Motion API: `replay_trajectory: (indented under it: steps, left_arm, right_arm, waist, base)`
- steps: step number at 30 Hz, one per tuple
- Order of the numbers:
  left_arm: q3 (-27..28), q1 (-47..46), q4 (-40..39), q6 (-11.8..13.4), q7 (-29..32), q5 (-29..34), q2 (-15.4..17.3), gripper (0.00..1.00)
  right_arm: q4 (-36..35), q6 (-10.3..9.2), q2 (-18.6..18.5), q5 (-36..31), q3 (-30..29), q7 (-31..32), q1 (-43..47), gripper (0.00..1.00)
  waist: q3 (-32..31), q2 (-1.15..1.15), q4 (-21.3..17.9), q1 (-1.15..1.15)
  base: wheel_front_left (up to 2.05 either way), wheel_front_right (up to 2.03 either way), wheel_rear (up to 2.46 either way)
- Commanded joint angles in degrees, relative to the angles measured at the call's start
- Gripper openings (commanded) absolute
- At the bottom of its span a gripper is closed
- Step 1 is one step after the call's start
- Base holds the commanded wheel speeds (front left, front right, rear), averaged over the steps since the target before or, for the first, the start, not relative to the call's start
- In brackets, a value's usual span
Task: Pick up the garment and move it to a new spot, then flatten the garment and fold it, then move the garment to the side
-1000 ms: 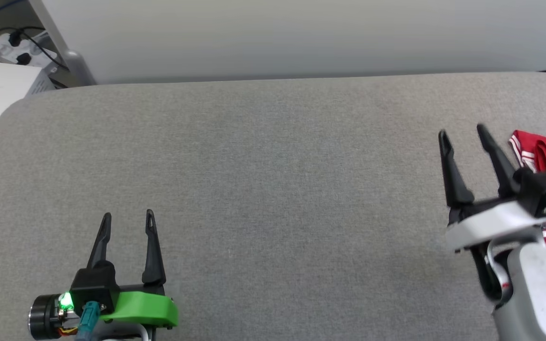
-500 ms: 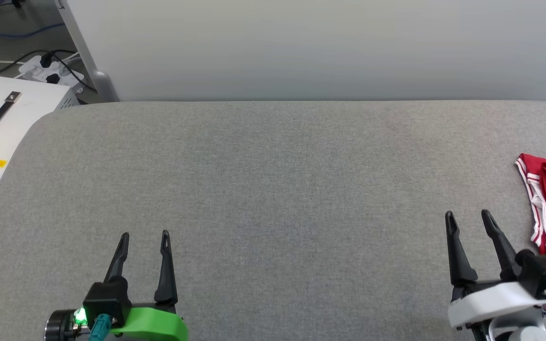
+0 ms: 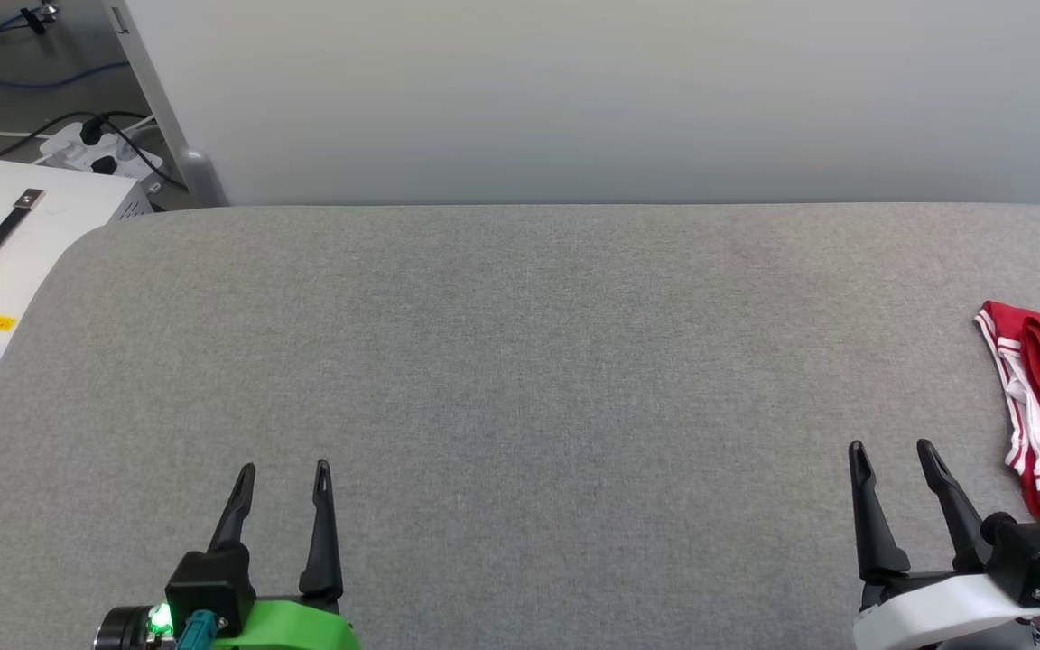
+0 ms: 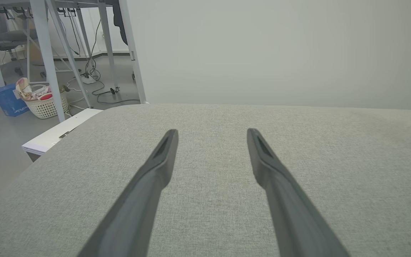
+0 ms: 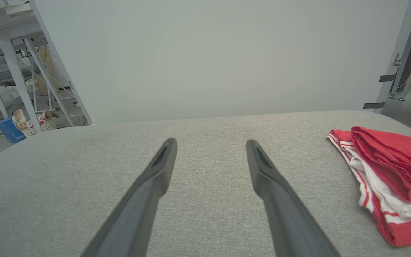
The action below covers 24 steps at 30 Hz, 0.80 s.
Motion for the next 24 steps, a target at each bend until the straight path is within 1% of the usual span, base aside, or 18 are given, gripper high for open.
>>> replay_trajectory:
  steps: [1,24]
  left_arm:
    - [0.0,0.0,0.1,0.0,0.0,0.0,0.0,0.00]
    - [0.4,-0.9,-0.4,0.0,2.3,0.8,-0.1,0.00]
  right_arm:
    - [0.0,0.00,0.0,0.0,0.0,0.0,0.0,0.00]
    - [-0.6,-0.01,0.2,-1.7,0.1,2.2,-0.7,0.00]
  waist:
    - [0.0,0.00,0.0,0.00]
    - [0.0,0.00,0.0,0.00]
  base:
    - [0.00,0.00,0.00]
    - [0.00,0.00,0.00]
